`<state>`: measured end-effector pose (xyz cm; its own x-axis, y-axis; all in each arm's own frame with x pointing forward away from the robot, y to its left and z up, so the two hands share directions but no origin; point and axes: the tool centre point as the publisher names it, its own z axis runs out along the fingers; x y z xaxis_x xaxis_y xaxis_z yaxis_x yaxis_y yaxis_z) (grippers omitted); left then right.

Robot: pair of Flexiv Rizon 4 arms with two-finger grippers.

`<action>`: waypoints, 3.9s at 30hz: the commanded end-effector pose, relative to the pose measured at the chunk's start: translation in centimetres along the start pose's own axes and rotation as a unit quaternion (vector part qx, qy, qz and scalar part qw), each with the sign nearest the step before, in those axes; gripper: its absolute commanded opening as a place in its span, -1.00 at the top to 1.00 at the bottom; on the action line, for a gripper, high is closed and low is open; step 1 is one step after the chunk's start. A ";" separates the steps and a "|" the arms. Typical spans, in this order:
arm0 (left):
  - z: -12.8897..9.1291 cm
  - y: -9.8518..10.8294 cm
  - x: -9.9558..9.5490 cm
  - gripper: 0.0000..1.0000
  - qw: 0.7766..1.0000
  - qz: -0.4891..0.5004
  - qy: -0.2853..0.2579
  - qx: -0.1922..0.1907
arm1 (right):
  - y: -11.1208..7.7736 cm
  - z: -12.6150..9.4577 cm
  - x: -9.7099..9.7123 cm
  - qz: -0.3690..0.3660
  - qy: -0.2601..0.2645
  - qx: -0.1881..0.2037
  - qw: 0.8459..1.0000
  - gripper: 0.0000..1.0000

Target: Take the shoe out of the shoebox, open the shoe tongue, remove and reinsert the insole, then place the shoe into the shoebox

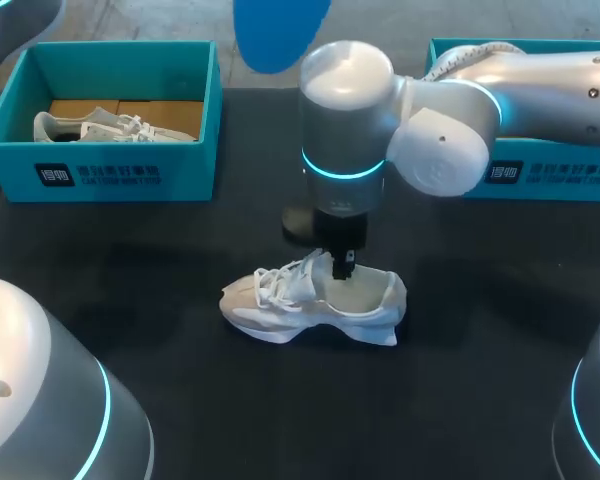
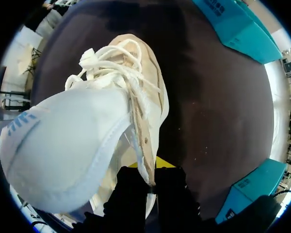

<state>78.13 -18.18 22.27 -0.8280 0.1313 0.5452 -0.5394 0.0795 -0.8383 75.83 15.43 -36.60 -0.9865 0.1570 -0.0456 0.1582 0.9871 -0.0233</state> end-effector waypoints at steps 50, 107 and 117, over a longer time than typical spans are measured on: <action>0.0 0.0 0.0 1.00 1.000 0.000 0.000 -0.001 | 0.0 -5.6 5.3 0.310 -0.016 -0.047 0.949 1.00; 0.0 0.0 0.0 1.00 1.000 0.000 0.000 -0.001 | 0.0 0.0 5.2 0.564 0.139 -0.097 0.808 1.00; 0.0 0.0 0.0 1.00 1.000 0.000 0.000 -0.001 | -0.4 0.5 4.5 0.556 0.142 -0.101 0.813 1.00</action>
<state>78.14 -18.18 22.28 -0.8279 0.1312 0.5452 -0.5394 0.0797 -0.8383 71.35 15.74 -37.16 -0.2120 0.9303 0.2994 0.9768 0.2108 0.0366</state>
